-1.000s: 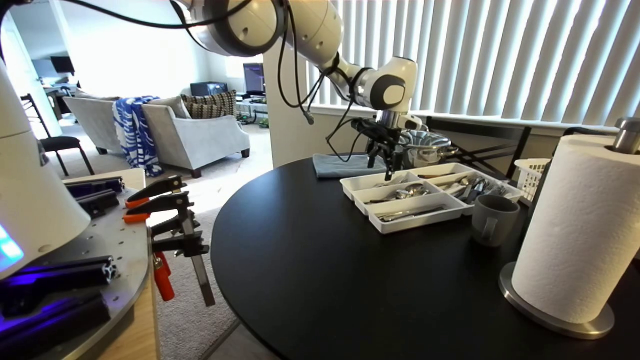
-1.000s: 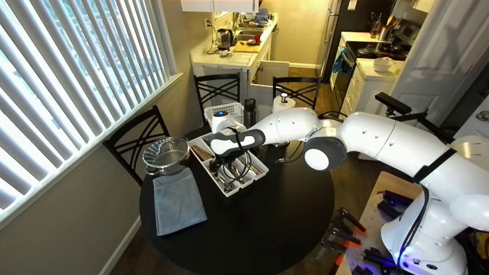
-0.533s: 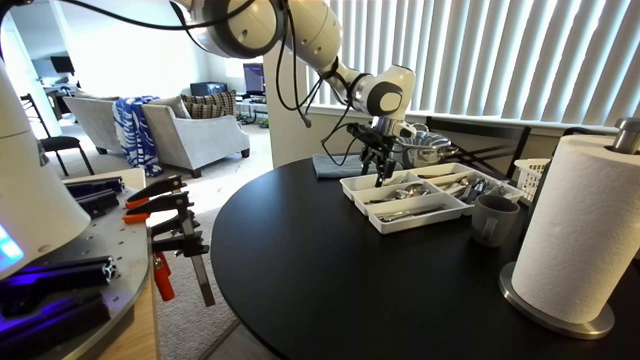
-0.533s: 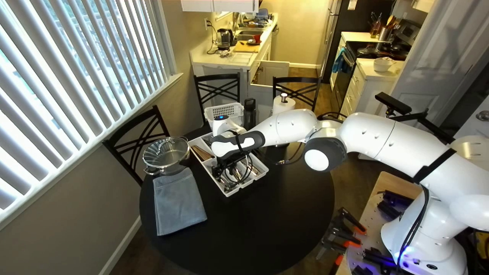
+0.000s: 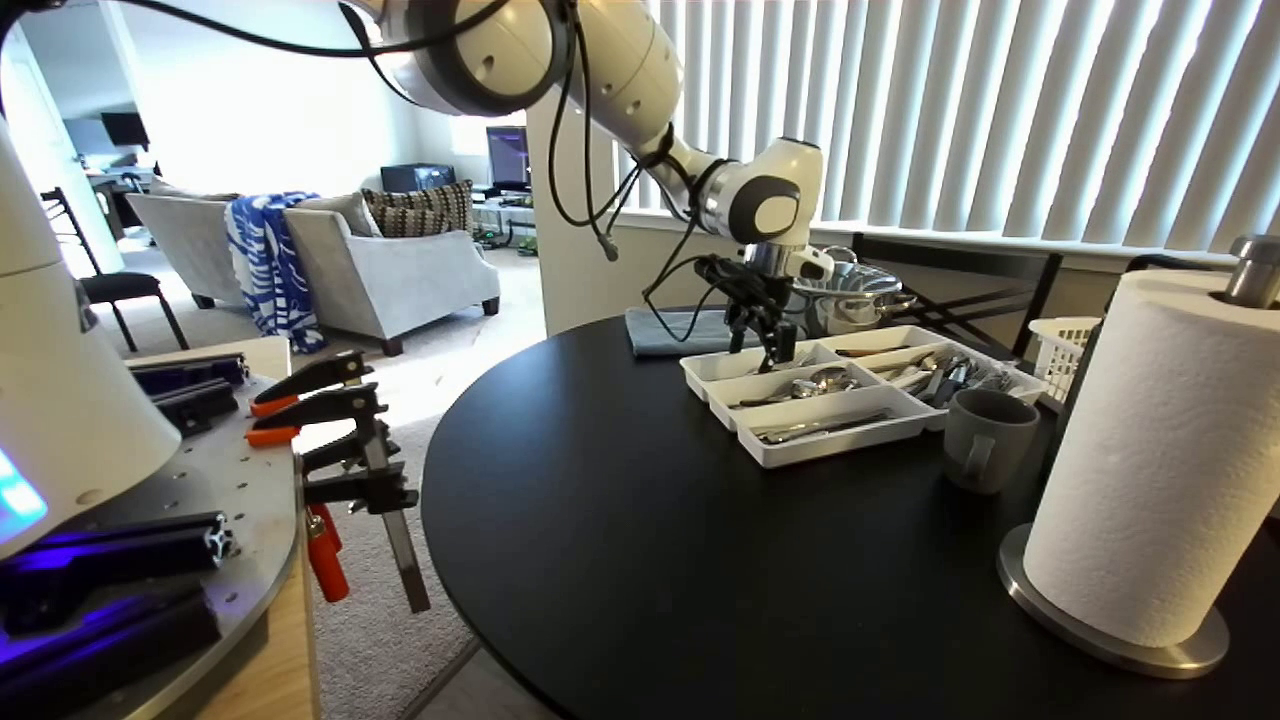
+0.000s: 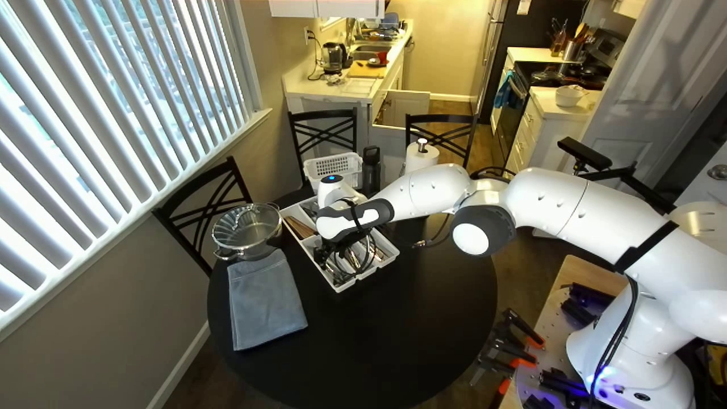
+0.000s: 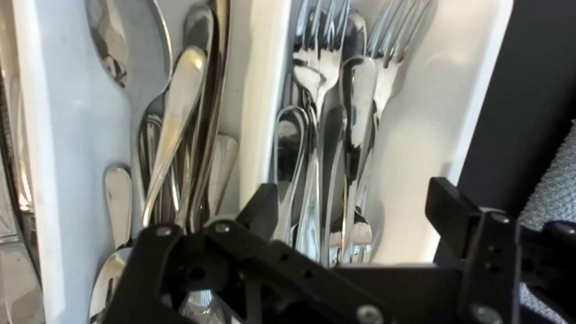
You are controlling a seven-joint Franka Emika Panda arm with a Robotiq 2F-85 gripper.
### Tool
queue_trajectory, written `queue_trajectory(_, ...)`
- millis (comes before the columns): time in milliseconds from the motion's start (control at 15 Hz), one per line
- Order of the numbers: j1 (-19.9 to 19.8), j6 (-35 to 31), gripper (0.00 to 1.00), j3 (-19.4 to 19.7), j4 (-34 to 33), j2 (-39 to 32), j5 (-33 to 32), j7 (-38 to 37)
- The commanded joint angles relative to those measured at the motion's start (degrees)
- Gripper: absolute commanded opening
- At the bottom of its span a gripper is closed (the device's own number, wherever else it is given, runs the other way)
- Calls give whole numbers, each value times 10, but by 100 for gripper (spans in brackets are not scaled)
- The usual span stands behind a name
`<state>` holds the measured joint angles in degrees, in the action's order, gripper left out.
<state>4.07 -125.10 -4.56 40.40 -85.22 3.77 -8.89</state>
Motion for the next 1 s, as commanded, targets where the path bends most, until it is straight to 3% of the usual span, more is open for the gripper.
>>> queue_trajectory(0, 2, -31, 60, 8, 17, 0, 5, 11)
queue_trajectory(467, 6, -28, 15, 14, 22, 0, -2, 19)
queue_trajectory(533, 7, -27, 17, 15, 22, 0, -4, 25)
queue_trajectory(933, 3, -7, 8, 9, 24, 0, -5, 78)
